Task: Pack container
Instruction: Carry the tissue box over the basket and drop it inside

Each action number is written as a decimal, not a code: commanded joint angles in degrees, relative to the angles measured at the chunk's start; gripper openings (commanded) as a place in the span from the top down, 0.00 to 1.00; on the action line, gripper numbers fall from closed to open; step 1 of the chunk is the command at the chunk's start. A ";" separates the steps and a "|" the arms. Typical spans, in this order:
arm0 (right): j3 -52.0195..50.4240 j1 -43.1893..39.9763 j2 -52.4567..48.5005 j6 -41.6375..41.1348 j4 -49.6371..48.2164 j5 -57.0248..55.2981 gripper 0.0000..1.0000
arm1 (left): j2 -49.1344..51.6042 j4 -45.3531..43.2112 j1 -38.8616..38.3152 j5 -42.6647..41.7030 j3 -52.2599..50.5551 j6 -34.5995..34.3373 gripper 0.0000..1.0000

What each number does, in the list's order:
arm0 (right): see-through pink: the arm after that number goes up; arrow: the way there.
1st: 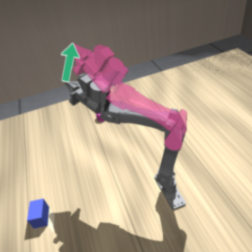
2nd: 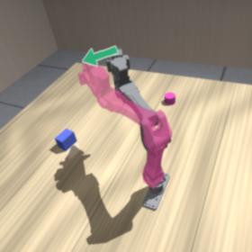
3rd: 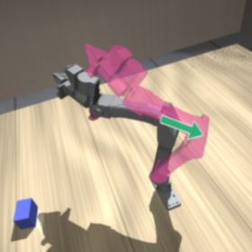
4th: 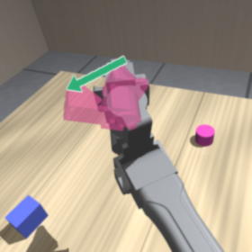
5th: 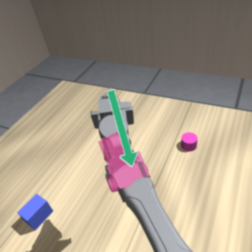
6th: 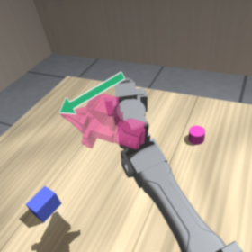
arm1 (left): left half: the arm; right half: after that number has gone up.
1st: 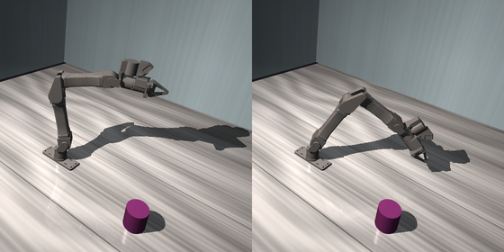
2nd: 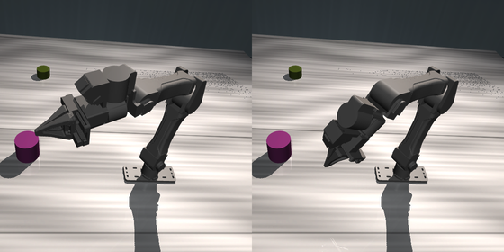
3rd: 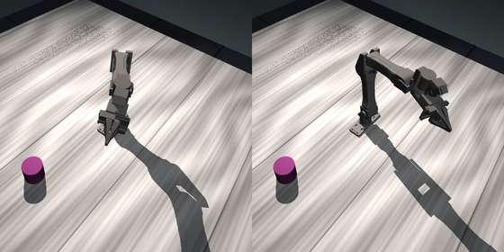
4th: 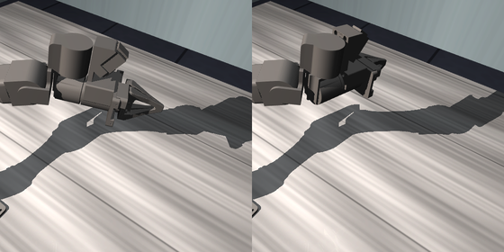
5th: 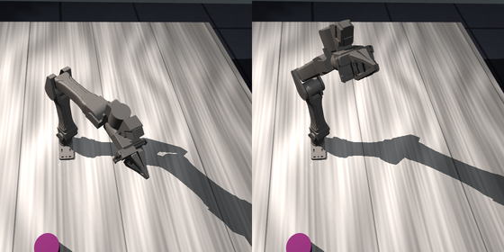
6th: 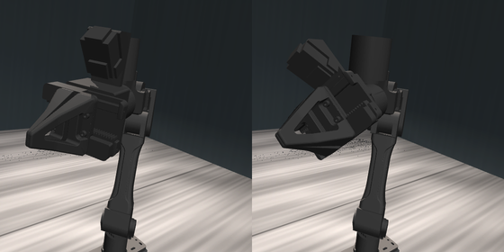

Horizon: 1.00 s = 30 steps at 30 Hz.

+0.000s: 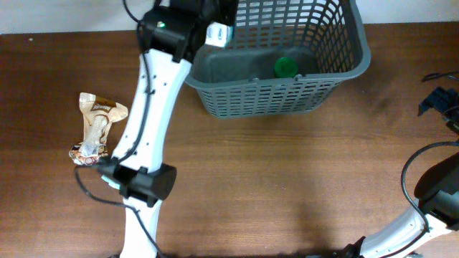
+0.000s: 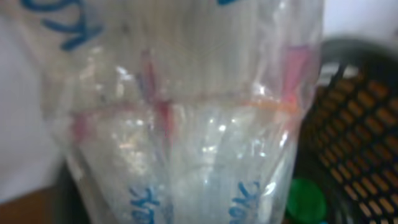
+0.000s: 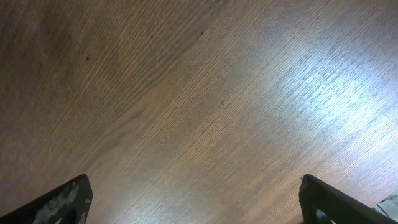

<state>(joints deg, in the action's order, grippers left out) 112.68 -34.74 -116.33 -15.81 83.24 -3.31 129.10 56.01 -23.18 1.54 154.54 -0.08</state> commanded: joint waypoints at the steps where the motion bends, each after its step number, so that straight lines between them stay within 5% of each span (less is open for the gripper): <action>1: -0.15 0.28 0.68 0.35 -0.15 0.11 0.01 | 1.92 0.11 -0.09 -5.33 0.02 -2.56 0.98; 11: -0.15 0.28 0.68 0.35 -0.15 0.11 0.01 | 7.43 2.97 -2.47 -6.29 0.00 -3.78 0.90; 30: -0.15 0.28 0.68 0.35 -0.15 0.11 0.01 | 13.05 8.09 -4.94 -6.29 0.00 -3.80 0.95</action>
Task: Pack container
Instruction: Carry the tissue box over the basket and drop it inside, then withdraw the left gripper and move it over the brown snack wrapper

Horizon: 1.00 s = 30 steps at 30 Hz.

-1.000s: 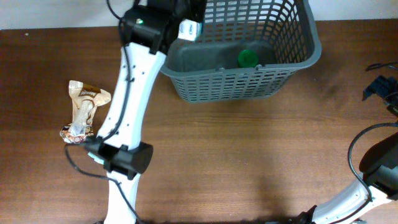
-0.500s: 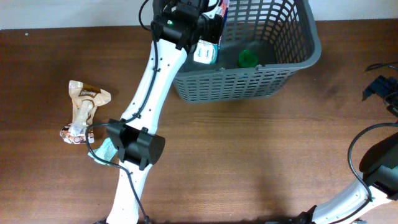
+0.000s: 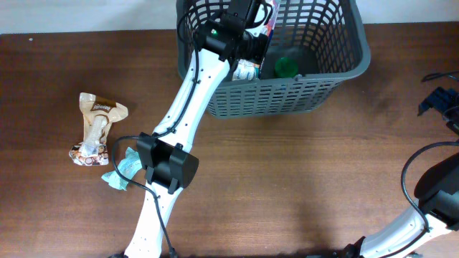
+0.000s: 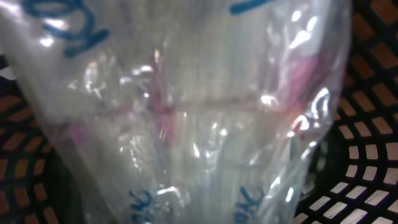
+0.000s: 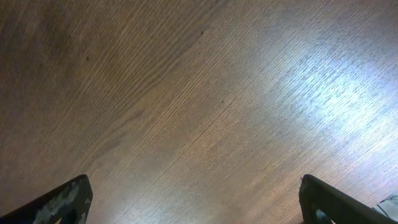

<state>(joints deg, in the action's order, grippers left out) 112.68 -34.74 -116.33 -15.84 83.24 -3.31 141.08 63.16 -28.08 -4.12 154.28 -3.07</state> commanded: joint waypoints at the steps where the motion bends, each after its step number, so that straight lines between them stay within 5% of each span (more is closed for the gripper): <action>1: -0.15 0.28 0.68 0.37 -0.15 0.11 0.01 | 1.20 1.51 -0.04 -0.63 0.26 -0.81 0.92; 4: -0.15 0.28 0.68 0.37 -0.15 0.11 0.01 | 1.49 2.56 -0.04 -0.63 0.26 -0.79 0.62; 8: -0.15 0.28 0.68 0.37 -0.15 0.11 0.01 | 1.53 2.36 -0.04 -0.61 0.26 -0.76 0.38; 23: -0.15 0.28 0.68 0.37 -0.15 0.11 0.01 | -3.45 5.01 1.51 -0.35 11.34 -0.76 0.28; 30: -0.15 0.28 0.68 0.37 -0.15 0.09 0.01 | -13.86 17.86 5.62 14.56 20.48 -1.27 0.21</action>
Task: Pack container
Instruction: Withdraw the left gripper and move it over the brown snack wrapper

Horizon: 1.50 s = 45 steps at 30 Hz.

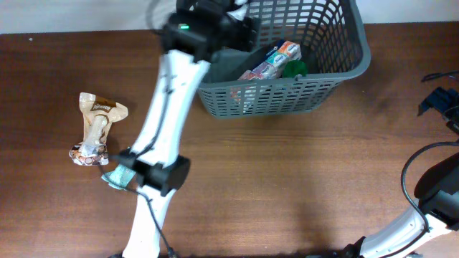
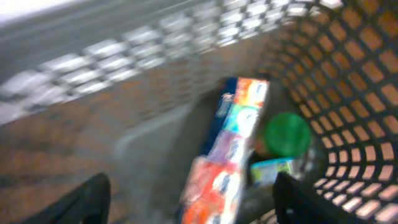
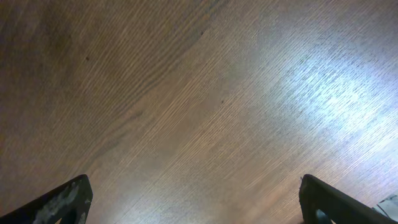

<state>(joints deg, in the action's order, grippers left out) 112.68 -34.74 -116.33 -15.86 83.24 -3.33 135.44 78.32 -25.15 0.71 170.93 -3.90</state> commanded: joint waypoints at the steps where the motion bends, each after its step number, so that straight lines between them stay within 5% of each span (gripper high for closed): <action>1: -0.15 0.28 0.68 0.39 -0.15 0.11 0.01 | -9.68 4.79 3.85 13.33 4.11 -3.23 0.19; 8: -0.15 0.28 0.68 0.39 -0.15 0.11 0.01 | -13.86 17.09 16.85 17.92 4.15 -22.14 0.14; 13: -0.15 0.28 0.68 0.39 -0.15 0.13 0.01 | -13.84 18.36 25.90 8.04 2.93 -23.41 0.14; 17: -0.15 0.28 0.68 0.39 -0.15 0.13 0.01 | -13.84 18.36 31.43 7.63 0.13 -33.66 0.14; 24: -0.15 0.28 0.68 0.39 -0.15 0.11 0.01 | -13.86 18.36 39.74 3.48 -16.83 -56.15 0.14; 26: -0.15 0.28 0.68 0.39 -0.15 0.11 0.01 | -13.86 18.36 41.44 -0.11 -23.85 -64.17 0.00; 31: -0.15 0.28 0.68 0.39 -0.15 0.13 0.01 | -13.86 17.53 43.52 -4.94 -38.99 -70.01 0.00; 34: -0.15 0.28 0.68 0.39 -0.15 0.13 0.01 | -13.86 16.94 43.69 2.36 -45.90 -66.34 0.00; 40: -0.15 0.28 0.68 0.39 -0.15 0.11 0.01 | -13.86 7.28 43.41 17.90 -50.31 -25.05 0.00; 45: -0.15 0.28 0.68 0.39 -0.15 0.13 0.01 | -13.84 2.84 43.43 14.08 -50.56 0.79 0.00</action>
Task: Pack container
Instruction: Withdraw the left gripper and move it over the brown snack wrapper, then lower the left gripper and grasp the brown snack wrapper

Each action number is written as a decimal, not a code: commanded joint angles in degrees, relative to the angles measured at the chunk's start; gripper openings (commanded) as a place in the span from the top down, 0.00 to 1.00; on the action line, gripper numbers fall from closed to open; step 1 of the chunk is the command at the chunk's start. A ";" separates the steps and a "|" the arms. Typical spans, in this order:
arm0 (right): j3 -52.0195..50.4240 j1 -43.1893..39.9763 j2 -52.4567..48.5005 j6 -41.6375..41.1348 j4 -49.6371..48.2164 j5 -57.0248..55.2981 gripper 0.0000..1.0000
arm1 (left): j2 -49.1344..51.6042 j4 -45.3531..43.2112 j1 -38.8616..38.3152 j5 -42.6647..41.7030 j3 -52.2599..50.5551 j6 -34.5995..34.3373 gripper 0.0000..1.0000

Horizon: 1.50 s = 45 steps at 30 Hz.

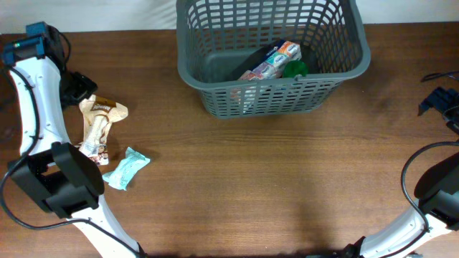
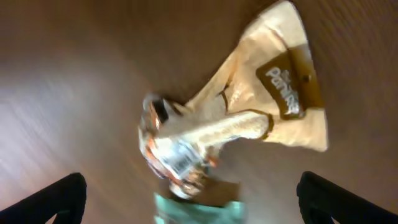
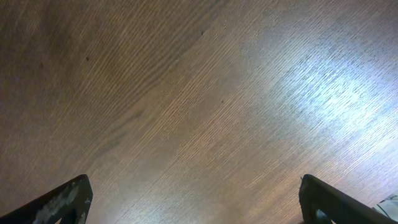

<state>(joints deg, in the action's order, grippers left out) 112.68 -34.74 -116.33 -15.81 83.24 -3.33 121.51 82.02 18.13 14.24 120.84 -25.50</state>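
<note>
The grey mesh basket (image 1: 272,97) stands at the back middle of the table. Inside it lie a colourful clear-wrapped packet (image 1: 269,63) and a green round item (image 1: 292,69). A tan snack bag (image 1: 97,123) and a teal packet (image 1: 127,167) lie on the wood at the left. My left gripper (image 1: 75,86) hovers just over the tan bag's far end. In the left wrist view it (image 2: 193,199) is open, with the tan bag (image 2: 249,118) and the teal packet (image 2: 196,211) below. My right gripper (image 3: 196,199) is open over bare wood.
The right arm's black gripper body (image 1: 437,100) and cables sit at the table's far right edge. The left arm's white links (image 1: 36,122) run down the left side, past the tan bag. Brown wooden table (image 1: 287,179) spreads in front of the basket.
My left gripper was open above the basket's inside; now it is open over the tan snack bag at the table's left. The packet stays in the basket. The right arm has not moved.
My left gripper was shut on a clear-wrapped packet at the basket's left rim. Then it held the packet down inside the basket. Then the packet lay loose beside the green item with the gripper open above. Now the gripper is over the tan bag.
</note>
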 commanded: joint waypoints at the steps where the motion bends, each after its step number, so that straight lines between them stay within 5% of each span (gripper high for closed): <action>1: -0.15 0.28 0.68 0.35 -0.15 0.13 0.01 | 0.09 -1.55 0.15 -2.01 -0.76 26.38 0.00; 13: -0.15 0.28 0.68 0.35 -0.17 0.11 0.01 | 0.20 -10.75 0.15 -10.05 -11.85 41.90 0.00; 33: -0.15 0.28 0.68 0.35 -0.17 0.13 0.01 | 0.28 -19.52 5.33 -6.97 -28.55 41.75 0.00; 45: -0.15 0.28 0.68 0.35 -0.15 0.13 0.01 | 0.42 -22.45 7.80 -15.04 -28.98 41.90 0.00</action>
<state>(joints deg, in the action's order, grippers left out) 112.68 -34.74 -116.33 -15.84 83.24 -3.33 121.54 60.25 26.06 3.07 92.40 15.46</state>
